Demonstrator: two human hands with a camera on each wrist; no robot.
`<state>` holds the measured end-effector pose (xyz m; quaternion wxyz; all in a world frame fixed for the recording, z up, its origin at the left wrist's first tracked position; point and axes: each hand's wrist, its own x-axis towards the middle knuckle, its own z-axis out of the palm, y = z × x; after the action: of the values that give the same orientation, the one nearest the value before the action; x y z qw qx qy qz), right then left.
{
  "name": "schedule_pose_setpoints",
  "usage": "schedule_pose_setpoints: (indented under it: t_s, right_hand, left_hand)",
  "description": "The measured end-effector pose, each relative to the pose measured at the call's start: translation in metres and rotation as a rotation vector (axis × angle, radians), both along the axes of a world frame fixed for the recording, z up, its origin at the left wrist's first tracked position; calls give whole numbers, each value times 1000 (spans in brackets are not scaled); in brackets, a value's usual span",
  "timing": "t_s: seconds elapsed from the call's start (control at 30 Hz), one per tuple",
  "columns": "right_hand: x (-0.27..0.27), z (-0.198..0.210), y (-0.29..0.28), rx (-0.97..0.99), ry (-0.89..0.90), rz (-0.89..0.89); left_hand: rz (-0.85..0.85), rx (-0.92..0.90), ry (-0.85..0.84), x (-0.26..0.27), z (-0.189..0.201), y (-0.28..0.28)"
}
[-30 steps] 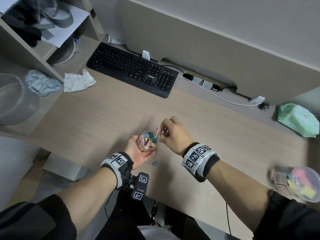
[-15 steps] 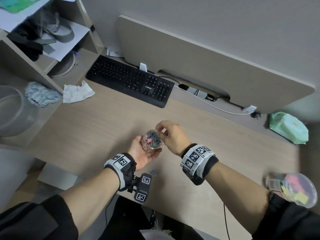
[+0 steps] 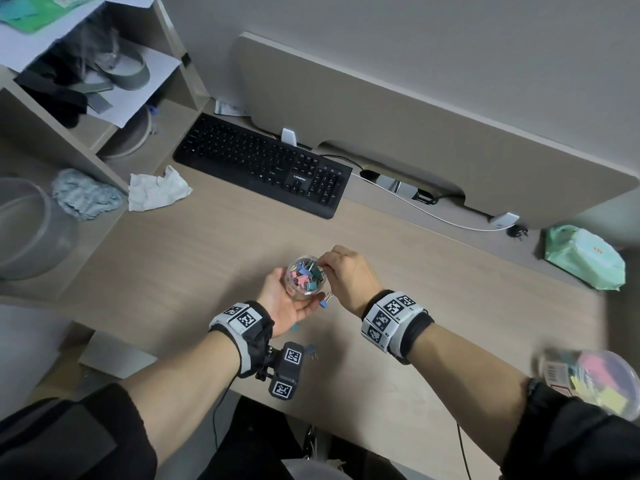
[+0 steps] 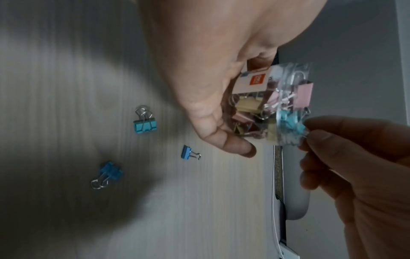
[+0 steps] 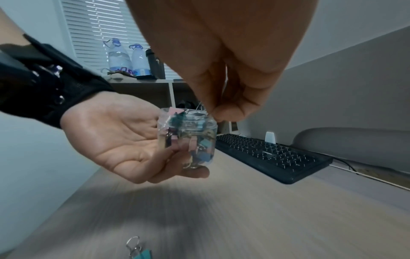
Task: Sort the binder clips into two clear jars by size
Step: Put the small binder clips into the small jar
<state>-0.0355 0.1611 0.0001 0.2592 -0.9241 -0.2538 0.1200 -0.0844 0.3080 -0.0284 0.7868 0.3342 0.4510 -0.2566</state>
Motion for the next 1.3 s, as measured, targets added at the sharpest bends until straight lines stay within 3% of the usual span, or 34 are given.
schedule_pose_setpoints:
  t_s: [0.17,0.4,0.6,0.8,0.97,1.1,1.17,1.3]
  right_hand:
    - [6,2,4,26,3,-20]
    - [14,7,8,43,224,-91]
    - [15,5,10,-143,161,-16]
    - [16,5,7,17,206,-112]
    - [10,6,15,-94,221,-1]
    - [16,-3,9,48,186,-164]
    - [18,-18,-2,-8,215,-199]
    - [6,-59,-15,-325,364,-40]
  left_hand:
    - [27,1,1,1,0,5]
    - [-22,8,-18,1,2,4]
    - [-34,-10,-9,1,4,5]
    - [-21,0,-19,-2,3,10]
    - [-24,1,-28,-8,2,14]
    - [42,16,5,-16,-3,25]
    - [79,23,19,-21,-6,34]
    - [138,43,31,-35,-11,51]
